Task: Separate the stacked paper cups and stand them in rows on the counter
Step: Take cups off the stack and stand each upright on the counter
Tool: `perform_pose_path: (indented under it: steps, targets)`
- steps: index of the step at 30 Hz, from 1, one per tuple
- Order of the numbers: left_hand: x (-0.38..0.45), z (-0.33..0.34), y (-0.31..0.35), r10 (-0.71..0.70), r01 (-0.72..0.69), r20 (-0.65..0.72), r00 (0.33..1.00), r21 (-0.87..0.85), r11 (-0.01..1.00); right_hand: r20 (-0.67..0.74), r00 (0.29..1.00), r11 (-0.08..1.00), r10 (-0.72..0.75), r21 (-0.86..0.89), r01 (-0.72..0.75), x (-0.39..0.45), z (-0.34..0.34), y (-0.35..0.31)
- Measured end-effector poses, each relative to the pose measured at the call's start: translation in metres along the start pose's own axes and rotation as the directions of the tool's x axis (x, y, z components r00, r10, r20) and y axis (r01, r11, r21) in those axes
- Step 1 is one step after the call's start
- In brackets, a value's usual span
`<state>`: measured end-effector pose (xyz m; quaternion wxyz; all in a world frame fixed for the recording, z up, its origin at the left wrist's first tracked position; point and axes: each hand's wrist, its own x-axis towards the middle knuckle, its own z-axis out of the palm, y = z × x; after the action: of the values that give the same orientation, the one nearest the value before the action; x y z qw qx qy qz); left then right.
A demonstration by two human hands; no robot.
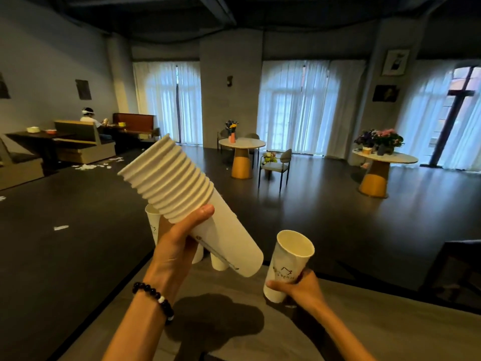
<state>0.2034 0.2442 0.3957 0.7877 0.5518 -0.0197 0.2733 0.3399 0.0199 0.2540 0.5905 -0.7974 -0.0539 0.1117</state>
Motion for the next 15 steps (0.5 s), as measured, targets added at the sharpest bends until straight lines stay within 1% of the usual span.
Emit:
perform_pose_path:
  steps: [3, 7, 10, 15]
  targets:
    - [0.002, -0.017, -0.012, 0.007, -0.006, -0.024, 1.0, 0.053, 0.999, 0.031, 0.999, 0.998, -0.034, -0.048, 0.036, 0.027, 0.03, -0.007]
    - [0.005, -0.037, -0.023, 0.007, -0.003, -0.052, 0.999, 0.077, 0.997, 0.03, 0.998, 0.984, -0.061, -0.164, 0.065, 0.053, 0.061, -0.017]
    - [0.005, -0.048, -0.026, 0.0, 0.005, -0.06, 0.998, 0.082, 0.997, 0.03, 0.995, 0.971, -0.093, -0.217, 0.097, 0.067, 0.071, -0.018]
    - [0.007, -0.057, -0.027, 0.002, 0.004, -0.066, 0.998, 0.096, 0.995, -0.011, 0.995, 0.967, -0.096, -0.237, 0.091, 0.082, 0.077, -0.014]
